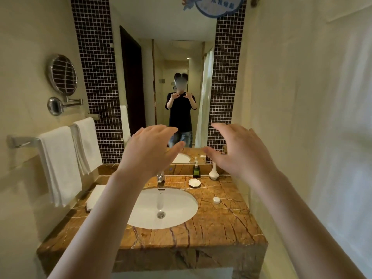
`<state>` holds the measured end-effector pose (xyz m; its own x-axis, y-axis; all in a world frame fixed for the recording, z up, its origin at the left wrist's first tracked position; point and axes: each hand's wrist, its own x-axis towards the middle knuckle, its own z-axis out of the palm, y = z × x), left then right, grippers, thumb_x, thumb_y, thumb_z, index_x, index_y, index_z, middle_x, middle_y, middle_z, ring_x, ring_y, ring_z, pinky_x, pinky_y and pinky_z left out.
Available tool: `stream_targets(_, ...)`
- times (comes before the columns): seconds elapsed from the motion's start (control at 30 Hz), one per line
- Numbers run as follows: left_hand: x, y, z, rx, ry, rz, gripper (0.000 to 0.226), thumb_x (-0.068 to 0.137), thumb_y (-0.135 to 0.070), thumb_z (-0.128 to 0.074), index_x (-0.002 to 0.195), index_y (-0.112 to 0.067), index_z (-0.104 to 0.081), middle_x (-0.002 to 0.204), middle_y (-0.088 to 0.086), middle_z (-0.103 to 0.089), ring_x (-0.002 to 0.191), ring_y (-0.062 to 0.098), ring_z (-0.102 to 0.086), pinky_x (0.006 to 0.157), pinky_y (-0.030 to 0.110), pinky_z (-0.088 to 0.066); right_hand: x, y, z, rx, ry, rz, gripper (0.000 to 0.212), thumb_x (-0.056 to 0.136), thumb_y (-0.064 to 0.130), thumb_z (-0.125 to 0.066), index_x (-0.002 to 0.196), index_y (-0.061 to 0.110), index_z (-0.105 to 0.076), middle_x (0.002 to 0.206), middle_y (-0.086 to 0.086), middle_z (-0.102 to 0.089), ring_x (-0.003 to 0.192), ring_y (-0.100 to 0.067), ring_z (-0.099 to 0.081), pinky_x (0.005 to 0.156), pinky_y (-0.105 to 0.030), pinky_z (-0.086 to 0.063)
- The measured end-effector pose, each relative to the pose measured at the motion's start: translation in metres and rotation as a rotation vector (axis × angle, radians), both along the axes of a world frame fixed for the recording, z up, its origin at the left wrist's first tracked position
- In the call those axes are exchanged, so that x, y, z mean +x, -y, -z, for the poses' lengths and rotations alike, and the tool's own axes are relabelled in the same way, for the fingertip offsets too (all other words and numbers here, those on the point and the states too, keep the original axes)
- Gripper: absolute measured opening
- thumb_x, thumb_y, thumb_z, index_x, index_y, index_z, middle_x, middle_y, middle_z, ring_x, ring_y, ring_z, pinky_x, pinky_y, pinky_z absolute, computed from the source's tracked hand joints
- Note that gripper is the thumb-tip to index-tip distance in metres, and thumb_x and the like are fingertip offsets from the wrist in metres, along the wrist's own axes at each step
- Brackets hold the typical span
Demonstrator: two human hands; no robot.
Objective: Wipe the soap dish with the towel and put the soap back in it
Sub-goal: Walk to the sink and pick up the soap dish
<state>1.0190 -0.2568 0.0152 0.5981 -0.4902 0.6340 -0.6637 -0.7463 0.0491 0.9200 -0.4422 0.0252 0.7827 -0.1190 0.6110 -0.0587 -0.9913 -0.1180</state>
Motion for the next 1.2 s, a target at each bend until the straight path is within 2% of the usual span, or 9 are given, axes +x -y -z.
stream_targets(0.23, 0.064, 0.026, 0.007, 0.017, -0.016, -0.031, 0.058, 0.088, -0.06, -0.034, 0.135, -0.028, -0.044, 0.134, -0.003, -0.056, 0.125, 0.018, -0.049, 0.102, 0.043, -0.04, 0.071, 0.028, 0.008, 0.025, -0.009, -0.02, 0.069, 0.082, 0.063, -0.049, 0.139, 0.027, -0.039, 0.131, -0.001, -0.057, 0.12, -0.023, -0.051, 0.101, -0.05, -0.041)
stream_targets(0.53, 0.155, 0.052, 0.009, -0.012, -0.009, 0.01, 0.057, 0.089, -0.058, -0.033, 0.135, -0.028, -0.043, 0.132, -0.002, -0.057, 0.121, 0.018, -0.05, 0.097, 0.041, -0.042, 0.167, 0.046, 0.011, 0.032, 0.001, 0.023, 0.068, 0.082, 0.066, -0.044, 0.139, 0.03, -0.038, 0.135, 0.002, -0.054, 0.125, -0.019, -0.048, 0.104, -0.055, -0.038)
stream_targets(0.73, 0.222, 0.053, 0.005, -0.01, -0.005, 0.08, 0.06, 0.087, -0.059, -0.03, 0.136, -0.026, -0.044, 0.131, -0.002, -0.057, 0.121, 0.018, -0.05, 0.094, 0.038, -0.044, 0.229, 0.048, 0.015, 0.04, -0.035, 0.085, 0.068, 0.082, 0.068, -0.04, 0.14, 0.032, -0.034, 0.139, 0.003, -0.05, 0.13, -0.017, -0.042, 0.11, -0.054, -0.031)
stream_targets(1.2, 0.34, 0.065, 0.002, 0.015, 0.009, 0.151, 0.056, 0.089, -0.057, -0.033, 0.132, -0.025, -0.048, 0.127, -0.001, -0.06, 0.117, 0.018, -0.053, 0.09, 0.036, -0.044, 0.328, 0.055, 0.01, 0.05, -0.023, 0.162, 0.068, 0.081, 0.067, -0.041, 0.138, 0.03, -0.036, 0.135, 0.002, -0.052, 0.129, -0.018, -0.043, 0.111, -0.055, -0.027)
